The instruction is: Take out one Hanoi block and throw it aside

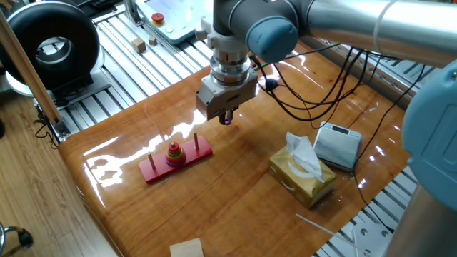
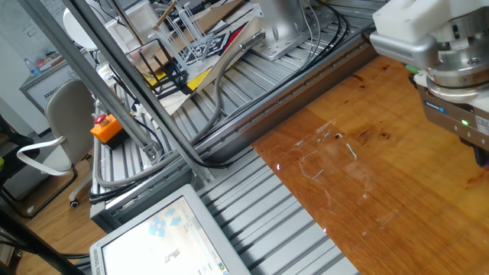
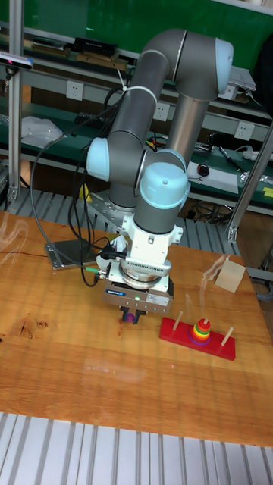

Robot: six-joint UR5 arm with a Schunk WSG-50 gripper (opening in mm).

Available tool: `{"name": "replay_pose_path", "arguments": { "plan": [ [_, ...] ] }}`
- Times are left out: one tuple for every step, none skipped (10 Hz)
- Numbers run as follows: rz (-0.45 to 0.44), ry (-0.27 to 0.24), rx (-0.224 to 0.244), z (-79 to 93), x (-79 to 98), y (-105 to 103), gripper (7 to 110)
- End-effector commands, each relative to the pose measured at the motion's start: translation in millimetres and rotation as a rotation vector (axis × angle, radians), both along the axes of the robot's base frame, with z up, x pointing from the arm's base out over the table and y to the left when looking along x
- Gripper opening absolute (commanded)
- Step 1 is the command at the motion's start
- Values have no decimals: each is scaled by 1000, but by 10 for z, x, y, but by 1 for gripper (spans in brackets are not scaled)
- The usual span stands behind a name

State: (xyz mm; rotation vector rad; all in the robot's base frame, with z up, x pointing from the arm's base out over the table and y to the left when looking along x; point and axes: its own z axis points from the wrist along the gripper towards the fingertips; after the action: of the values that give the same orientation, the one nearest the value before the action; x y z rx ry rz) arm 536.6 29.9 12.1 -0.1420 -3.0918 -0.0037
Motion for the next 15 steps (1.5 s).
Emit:
{"name": "replay_pose_path", "arguments": {
  "plan": [
    [4,35,-22,16,-81,-67,7],
    [1,41,-22,17,-97,-67,7],
    [-7,47,-21,19,-112,-63,7],
    [-14,53,-18,20,-127,-55,7],
    [-19,53,-13,20,-127,-40,7],
    [-20,51,-11,19,-123,-36,7],
    [-20,51,-11,19,-123,-36,7],
    [-20,51,-10,19,-123,-32,7],
    [-19,53,-11,20,-127,-36,7],
    [-19,53,-11,23,-130,-37,7],
    [-19,53,-11,27,-132,-38,7],
    [-16,36,-26,7,-80,-76,7],
    [-17,-1,-27,-14,21,-79,7],
    [-30,-40,-24,-29,128,-69,7],
    [-48,-61,-14,-36,195,-35,7]
  ]
}}
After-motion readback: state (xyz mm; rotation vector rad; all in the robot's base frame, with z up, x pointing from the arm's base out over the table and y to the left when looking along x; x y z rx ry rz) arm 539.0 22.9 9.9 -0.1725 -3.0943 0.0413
